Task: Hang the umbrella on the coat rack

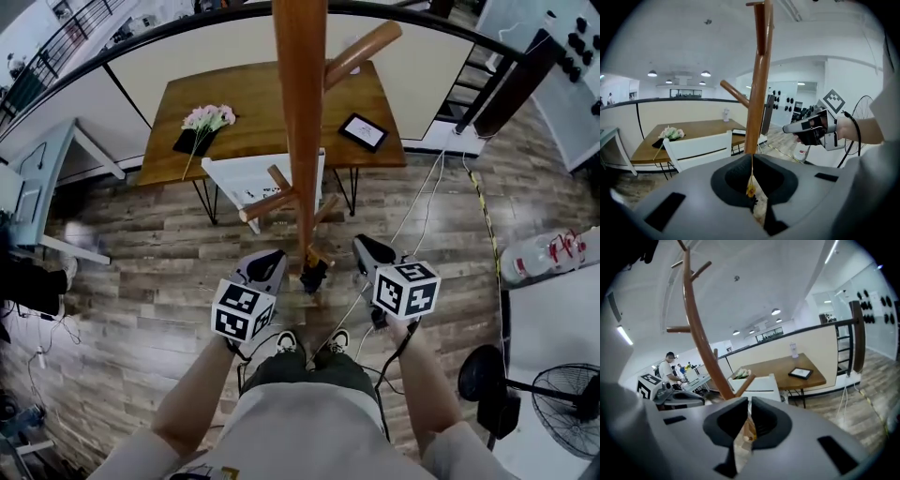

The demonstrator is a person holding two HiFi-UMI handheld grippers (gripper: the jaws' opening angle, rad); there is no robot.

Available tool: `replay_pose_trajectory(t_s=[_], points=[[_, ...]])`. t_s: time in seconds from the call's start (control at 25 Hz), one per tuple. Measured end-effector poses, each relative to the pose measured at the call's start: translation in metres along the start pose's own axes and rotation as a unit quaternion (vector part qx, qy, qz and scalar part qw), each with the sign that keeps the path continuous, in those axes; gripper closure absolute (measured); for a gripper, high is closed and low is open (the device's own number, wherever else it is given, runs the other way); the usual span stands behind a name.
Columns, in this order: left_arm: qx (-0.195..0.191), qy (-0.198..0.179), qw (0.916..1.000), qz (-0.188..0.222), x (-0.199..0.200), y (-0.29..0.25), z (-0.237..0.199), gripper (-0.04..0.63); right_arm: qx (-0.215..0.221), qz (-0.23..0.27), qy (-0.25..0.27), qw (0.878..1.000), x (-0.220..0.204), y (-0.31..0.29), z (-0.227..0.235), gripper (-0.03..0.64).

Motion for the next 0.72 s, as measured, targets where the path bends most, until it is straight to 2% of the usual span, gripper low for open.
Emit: replay_pose_trajectory(t_s=[0.32, 0.52, 0.72], points=[[-0.007, -0.049, 0.9956, 0.080, 0.086, 0.065, 0.029, 0.583, 0.011, 0.131, 0.049, 0.990, 0.096, 0.093, -0.057, 0.612], [-0.009, -0.079, 0.9877, 0.135, 0.132, 0.107, 0.050, 0.583, 0.025, 0.188, 0.091, 0.978, 0.138, 0.144, -0.094, 0.612], [-0.006, -0.099, 0.9781, 0.183, 0.170, 0.145, 0.069, 0.583, 0.030, 0.227, 0.123, 0.966, 0.160, 0.190, -0.123, 0.612]])
Point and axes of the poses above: the fingertips, and each gripper's own axes: y backward along the fingers, z to its right, x out of its top, the point moved 3 cm from there along y, backward along the fingers, and after that the axes turned 1 degree about -z, right-handed, at the moved point
